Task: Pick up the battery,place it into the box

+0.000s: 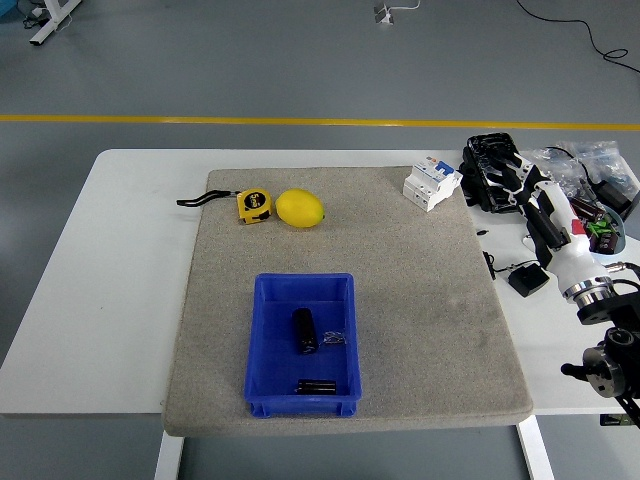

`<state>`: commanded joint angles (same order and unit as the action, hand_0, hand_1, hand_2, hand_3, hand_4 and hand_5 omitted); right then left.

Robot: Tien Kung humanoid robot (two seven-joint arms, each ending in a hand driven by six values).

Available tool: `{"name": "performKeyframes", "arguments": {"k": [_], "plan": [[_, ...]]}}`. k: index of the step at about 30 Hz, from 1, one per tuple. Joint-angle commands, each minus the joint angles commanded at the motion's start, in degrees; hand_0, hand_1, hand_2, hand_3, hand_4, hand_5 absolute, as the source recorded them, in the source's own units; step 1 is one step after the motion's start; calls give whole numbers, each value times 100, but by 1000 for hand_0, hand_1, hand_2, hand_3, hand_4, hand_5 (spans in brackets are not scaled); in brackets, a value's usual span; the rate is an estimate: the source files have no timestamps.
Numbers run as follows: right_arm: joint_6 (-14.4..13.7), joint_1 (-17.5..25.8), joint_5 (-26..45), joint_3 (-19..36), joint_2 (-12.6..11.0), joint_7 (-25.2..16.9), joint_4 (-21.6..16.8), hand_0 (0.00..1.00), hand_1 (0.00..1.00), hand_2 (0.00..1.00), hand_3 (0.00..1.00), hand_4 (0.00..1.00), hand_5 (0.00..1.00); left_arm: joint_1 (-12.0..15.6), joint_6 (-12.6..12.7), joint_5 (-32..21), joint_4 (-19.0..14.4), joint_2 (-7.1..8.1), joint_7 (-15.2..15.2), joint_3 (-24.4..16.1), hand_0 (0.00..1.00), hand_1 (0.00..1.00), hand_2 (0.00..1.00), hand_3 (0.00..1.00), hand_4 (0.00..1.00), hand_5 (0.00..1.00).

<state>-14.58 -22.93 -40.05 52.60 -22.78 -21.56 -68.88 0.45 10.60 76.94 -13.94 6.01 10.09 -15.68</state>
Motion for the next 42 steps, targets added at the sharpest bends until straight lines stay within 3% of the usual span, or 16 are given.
{"name": "performKeyframes", "arguments": {"k": [5, 19, 21, 25, 30, 36, 42], "plan": [[39, 148, 900, 165, -26, 70, 174, 845, 832, 861, 927, 998, 911, -12, 1, 27, -4, 0, 8, -5, 725, 704, 746, 668, 704, 668], [114, 276, 385, 450, -37, 469, -51, 856, 834, 857, 909, 998, 927, -57, 41, -125, -1, -11, -45, 93, 725, 704, 744, 667, 700, 670], [-6, 276, 328, 477, -38, 615, -145, 849, 824, 836, 864, 998, 929, -61, 50, -137, 0, -13, -50, 94, 725, 704, 745, 666, 699, 672], [-257, 298, 288, 533, -58, 764, -392, 849, 824, 836, 864, 998, 929, -72, 30, -110, 1, -9, -57, 77, 725, 704, 745, 666, 699, 672], [-355, 354, 120, 734, -101, 1153, -722, 845, 820, 827, 855, 998, 926, -77, 14, -111, 0, -10, -66, 71, 725, 704, 745, 667, 699, 672], [-127, 443, -233, 1040, -175, 1938, -996, 844, 818, 828, 854, 998, 935, -79, 0, -78, 1, -13, -64, 52, 725, 704, 743, 667, 699, 672], [-60, 489, -271, 1200, -185, 2026, -1046, 843, 818, 828, 855, 998, 936, -78, -5, -85, -1, -15, -62, 57, 725, 703, 743, 668, 698, 673]]}}
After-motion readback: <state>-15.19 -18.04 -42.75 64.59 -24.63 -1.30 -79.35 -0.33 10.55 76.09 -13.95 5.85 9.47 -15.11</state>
